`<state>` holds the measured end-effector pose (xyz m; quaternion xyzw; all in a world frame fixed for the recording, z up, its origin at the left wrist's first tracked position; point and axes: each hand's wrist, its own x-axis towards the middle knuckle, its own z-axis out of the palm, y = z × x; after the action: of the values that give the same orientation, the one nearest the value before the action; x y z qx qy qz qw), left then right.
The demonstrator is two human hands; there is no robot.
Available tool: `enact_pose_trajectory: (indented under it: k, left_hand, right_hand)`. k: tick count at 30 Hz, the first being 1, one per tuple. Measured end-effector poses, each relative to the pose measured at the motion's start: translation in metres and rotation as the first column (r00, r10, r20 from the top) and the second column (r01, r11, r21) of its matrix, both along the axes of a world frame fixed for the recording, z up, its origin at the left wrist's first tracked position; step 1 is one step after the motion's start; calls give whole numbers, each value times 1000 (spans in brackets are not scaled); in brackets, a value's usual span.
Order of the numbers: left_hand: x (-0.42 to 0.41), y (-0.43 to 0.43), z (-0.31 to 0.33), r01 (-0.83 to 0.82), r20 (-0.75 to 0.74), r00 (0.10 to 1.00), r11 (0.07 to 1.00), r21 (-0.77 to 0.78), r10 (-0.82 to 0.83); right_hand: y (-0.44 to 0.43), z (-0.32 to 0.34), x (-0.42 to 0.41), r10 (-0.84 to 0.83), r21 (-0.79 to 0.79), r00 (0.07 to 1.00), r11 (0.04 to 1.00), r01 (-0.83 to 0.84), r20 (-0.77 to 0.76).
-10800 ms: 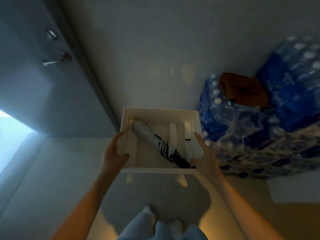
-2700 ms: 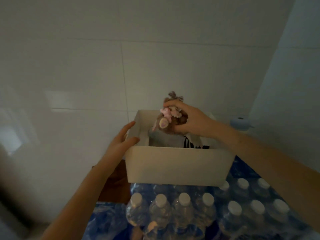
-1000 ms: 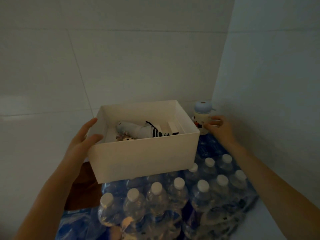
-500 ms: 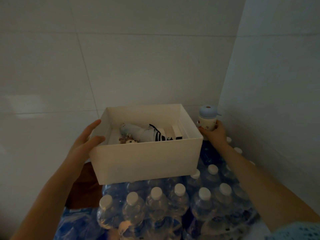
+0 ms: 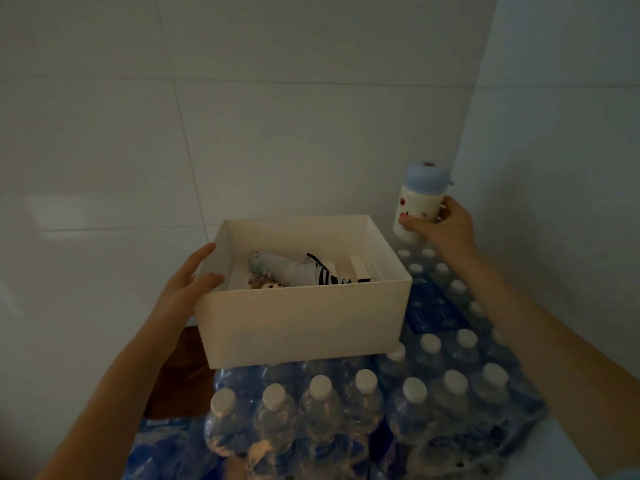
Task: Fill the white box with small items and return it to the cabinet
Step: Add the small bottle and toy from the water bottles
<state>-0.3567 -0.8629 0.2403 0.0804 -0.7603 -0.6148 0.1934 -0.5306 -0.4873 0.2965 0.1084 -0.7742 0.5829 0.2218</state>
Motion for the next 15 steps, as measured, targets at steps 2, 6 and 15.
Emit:
enact_pose_trajectory:
  k: [2, 6, 15]
  left_hand:
    - [1, 1, 1, -3, 2, 1000, 1000, 0, 3]
    - [1, 3, 3, -16, 3, 1000, 1000, -19, 16]
    - [6, 9, 8, -7, 3, 1000, 1000, 2, 6]
  right_hand:
    - [-11, 22, 7, 36, -10, 999, 999, -37, -14]
    - [-40, 51, 24, 176, -17, 984, 984, -176, -6]
    - [-124, 46, 53, 469, 75, 835, 858, -508, 287]
